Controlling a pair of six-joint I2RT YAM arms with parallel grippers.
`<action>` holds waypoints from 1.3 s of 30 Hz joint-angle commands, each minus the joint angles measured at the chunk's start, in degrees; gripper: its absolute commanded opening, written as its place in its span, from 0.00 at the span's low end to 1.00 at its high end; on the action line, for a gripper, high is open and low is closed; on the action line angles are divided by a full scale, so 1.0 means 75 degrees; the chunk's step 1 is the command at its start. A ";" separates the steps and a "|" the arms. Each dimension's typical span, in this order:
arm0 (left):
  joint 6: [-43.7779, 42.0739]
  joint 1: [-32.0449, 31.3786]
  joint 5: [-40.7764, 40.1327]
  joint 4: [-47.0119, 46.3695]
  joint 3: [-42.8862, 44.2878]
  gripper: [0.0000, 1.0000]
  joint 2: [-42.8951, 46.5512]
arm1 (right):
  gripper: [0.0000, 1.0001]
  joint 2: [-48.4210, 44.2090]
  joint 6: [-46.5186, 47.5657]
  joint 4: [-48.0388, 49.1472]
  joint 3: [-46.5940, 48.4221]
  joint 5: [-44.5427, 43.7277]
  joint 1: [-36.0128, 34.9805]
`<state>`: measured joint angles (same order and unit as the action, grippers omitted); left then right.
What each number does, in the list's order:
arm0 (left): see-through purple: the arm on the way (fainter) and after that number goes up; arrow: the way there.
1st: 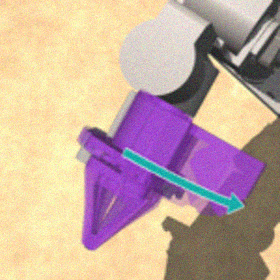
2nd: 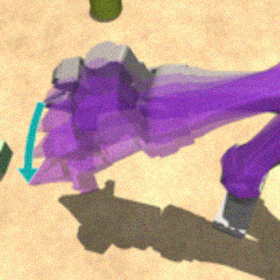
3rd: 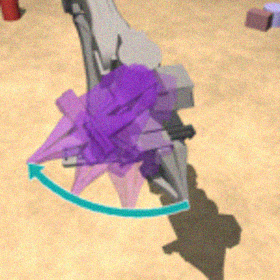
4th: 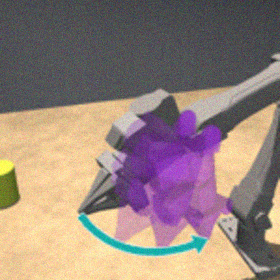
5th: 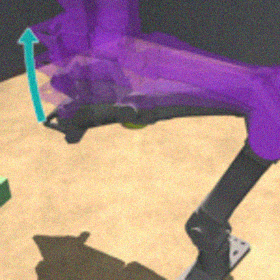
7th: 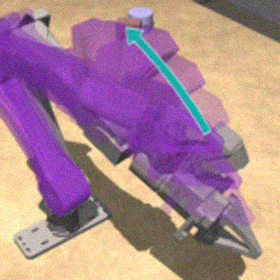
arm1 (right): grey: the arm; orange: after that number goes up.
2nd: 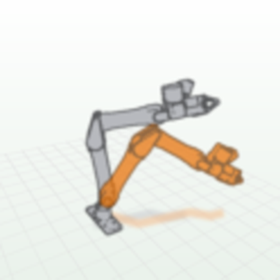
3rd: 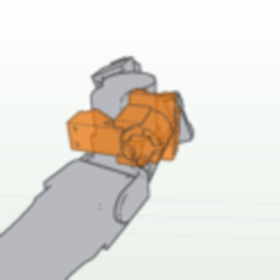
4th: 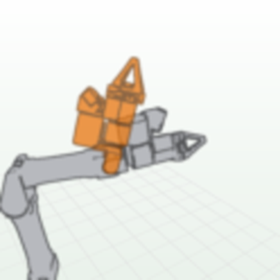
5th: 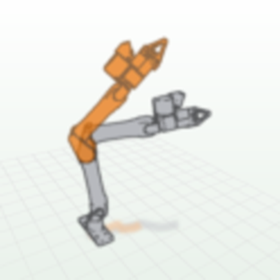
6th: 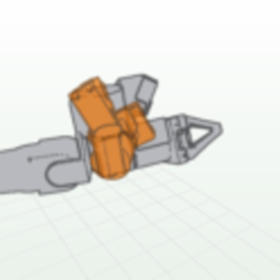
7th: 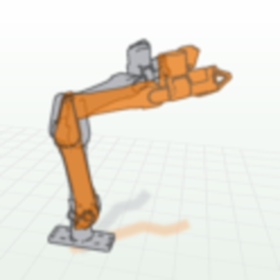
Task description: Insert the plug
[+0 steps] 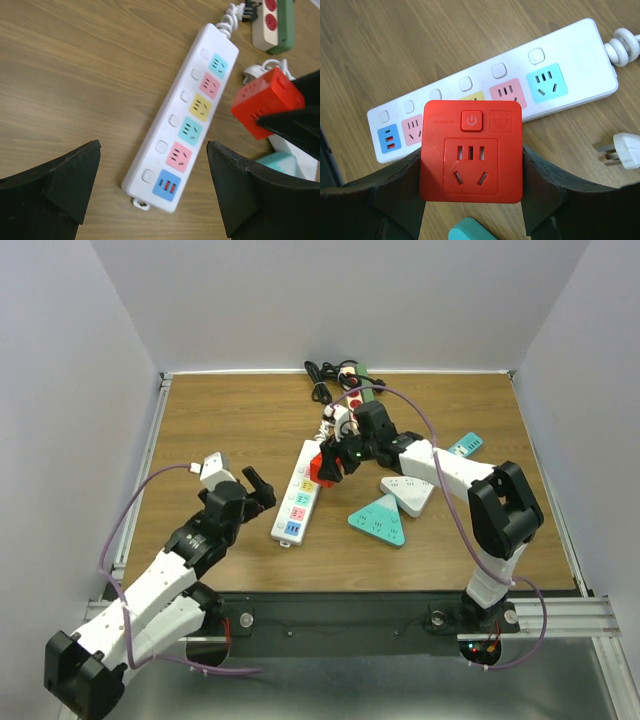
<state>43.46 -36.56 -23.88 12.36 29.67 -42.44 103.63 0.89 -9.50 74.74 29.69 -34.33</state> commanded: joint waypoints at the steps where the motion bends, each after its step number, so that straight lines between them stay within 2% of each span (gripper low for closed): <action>1: -0.1247 0.1087 0.1272 -0.1002 0.0040 0.99 -0.0645 | 0.00 0.0021 0.0818 0.0493 0.0394 -0.0080 -0.0309; 9: -0.1846 0.1979 0.2397 -0.2045 0.0111 0.99 -0.1525 | 0.00 0.0221 0.1218 0.0996 0.0288 0.0002 -0.0567; 18: -0.1939 0.2424 0.2644 -0.2187 -0.0288 0.99 -0.1584 | 0.00 0.0678 0.1394 0.1208 0.0558 -0.0057 -0.0720; 39: -0.2174 0.2694 0.2809 -0.2140 -0.0358 0.99 -0.1502 | 0.00 0.0947 0.1593 0.1583 0.0476 -0.0022 -0.0814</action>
<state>28.51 -16.95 -3.38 -2.00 27.11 -54.65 110.87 11.29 -2.09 77.12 28.91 -39.48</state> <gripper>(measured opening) 0.986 0.677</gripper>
